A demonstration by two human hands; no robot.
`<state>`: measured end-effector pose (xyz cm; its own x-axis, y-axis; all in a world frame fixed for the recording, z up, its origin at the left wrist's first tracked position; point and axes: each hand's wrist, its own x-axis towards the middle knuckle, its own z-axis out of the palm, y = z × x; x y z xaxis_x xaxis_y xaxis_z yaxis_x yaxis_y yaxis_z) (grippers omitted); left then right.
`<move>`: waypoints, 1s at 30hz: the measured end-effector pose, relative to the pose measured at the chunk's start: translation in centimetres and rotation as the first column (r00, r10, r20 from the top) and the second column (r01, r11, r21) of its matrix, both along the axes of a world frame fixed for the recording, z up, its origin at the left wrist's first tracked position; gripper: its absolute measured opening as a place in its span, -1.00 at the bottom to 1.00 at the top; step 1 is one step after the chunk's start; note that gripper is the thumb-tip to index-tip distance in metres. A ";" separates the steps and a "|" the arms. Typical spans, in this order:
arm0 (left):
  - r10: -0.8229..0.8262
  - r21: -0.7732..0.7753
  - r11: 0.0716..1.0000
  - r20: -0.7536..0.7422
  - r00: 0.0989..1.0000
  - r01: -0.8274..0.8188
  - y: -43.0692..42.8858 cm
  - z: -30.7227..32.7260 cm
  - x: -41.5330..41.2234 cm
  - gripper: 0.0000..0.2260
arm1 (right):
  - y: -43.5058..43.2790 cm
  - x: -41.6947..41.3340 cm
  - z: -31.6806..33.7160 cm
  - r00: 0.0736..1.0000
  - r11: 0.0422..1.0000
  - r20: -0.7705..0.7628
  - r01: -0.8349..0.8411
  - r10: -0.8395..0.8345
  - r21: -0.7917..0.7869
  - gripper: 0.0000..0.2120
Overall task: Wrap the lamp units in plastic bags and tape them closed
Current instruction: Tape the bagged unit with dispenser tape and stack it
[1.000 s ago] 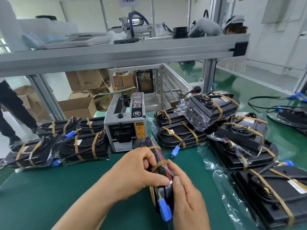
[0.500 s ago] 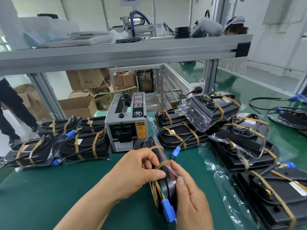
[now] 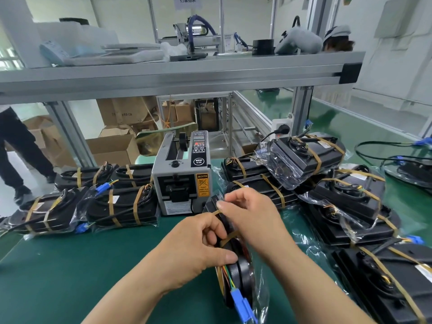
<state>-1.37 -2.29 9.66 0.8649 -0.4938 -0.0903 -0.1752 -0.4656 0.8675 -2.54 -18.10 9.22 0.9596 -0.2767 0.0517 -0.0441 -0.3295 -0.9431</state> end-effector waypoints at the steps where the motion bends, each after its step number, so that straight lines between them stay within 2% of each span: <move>1: -0.001 -0.002 1.000 -0.005 1.000 0.001 0.1 0.0 0.0 -0.68 | 0.3 0.9 0.3 1.000 0.999 -0.005 -0.003 0.003 -0.053 -0.83; 5: 0.000 -0.008 1.000 -0.037 0.999 0.000 0.5 -0.1 0.0 -0.68 | 1.0 3.0 0.0 0.999 0.978 -0.038 -0.015 0.008 -0.206 -0.80; 9: -0.037 -0.006 0.999 -0.073 0.997 0.036 0.8 -0.2 0.0 -0.69 | 1.0 3.4 -0.8 1.000 0.971 0.010 0.018 -0.016 -0.238 -0.83; 11: -0.052 -0.053 0.997 -0.081 0.995 0.048 1.1 -0.1 0.4 -0.77 | 1.0 3.4 -1.0 1.000 0.968 0.021 0.026 -0.021 -0.250 -0.82; 13: 0.120 -0.168 0.976 -0.104 0.987 -0.137 1.1 -0.3 1.7 -0.86 | 1.0 3.3 -1.1 0.999 0.960 0.027 0.033 -0.027 -0.278 -0.80; 14: 0.270 -0.240 0.921 -0.171 0.948 -0.306 1.1 -0.6 2.7 -0.82 | 1.0 3.3 -1.2 0.999 0.955 0.027 0.036 -0.030 -0.294 -0.78; 16: 0.484 -0.332 0.716 -0.397 0.780 -0.613 1.0 -1.1 5.3 -0.80 | 1.0 3.3 -1.2 0.999 0.946 0.029 0.038 -0.030 -0.322 -0.76; 17: 0.513 -0.340 0.625 -0.499 0.699 -0.702 1.0 -1.2 6.4 -0.82 | 1.0 3.3 -1.3 0.999 0.942 0.032 0.040 -0.031 -0.333 -0.75; 19: 0.504 -0.335 0.509 -0.631 0.590 -0.793 1.0 -1.6 8.2 -0.84 | 0.9 3.3 -1.3 0.998 0.938 0.043 0.048 -0.036 -0.343 -0.74; 23: 0.502 -0.300 0.413 -0.713 0.489 -0.860 0.6 -2.3 10.0 -0.83 | 1.0 3.2 -1.5 0.997 0.940 0.063 0.059 -0.040 -0.336 -0.74; 30: 0.516 -0.301 0.335 -0.734 0.441 -0.893 -0.5 -2.3 11.1 -0.84 | 0.9 3.2 -1.6 0.997 0.956 0.064 0.052 -0.035 -0.287 -0.73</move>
<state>9.70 -2.75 7.31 0.8143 0.2096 -0.5413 0.4172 0.4371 0.7968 0.65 -17.17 7.57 0.9400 -0.2833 0.1904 -0.0130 -0.5871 -0.8094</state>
